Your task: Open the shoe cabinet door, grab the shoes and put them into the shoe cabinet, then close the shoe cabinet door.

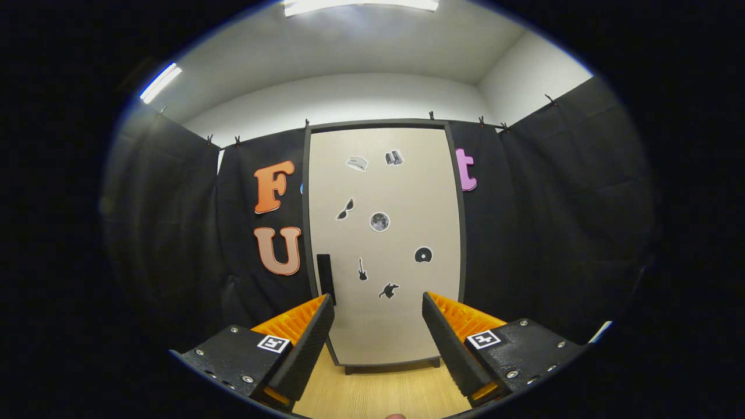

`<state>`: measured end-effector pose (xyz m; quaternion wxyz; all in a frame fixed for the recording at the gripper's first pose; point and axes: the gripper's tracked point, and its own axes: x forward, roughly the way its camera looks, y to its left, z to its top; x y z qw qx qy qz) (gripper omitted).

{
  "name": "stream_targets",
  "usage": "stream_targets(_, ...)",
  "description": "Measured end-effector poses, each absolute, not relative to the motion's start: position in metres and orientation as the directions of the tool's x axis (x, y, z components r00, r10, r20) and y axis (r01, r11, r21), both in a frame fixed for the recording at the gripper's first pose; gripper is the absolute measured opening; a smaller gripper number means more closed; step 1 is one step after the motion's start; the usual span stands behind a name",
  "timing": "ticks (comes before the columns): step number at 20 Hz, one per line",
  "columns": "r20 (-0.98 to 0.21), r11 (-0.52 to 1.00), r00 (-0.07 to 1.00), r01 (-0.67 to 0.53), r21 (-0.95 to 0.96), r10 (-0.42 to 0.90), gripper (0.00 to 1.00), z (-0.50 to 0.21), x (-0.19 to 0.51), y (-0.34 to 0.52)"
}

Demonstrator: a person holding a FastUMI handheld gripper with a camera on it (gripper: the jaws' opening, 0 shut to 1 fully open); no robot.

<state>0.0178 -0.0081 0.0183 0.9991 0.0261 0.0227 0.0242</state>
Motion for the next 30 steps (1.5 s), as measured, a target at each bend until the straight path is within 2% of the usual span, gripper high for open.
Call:
stream_targets(10, -0.030, 0.997, 0.998, -0.049, 0.053, 0.050, 0.95, 0.023, -0.009, -0.017)
stream_targets(30, -0.026, 0.998, 0.998, -0.054, 0.040, 0.055, 0.95, 0.015, -0.002, -0.004)
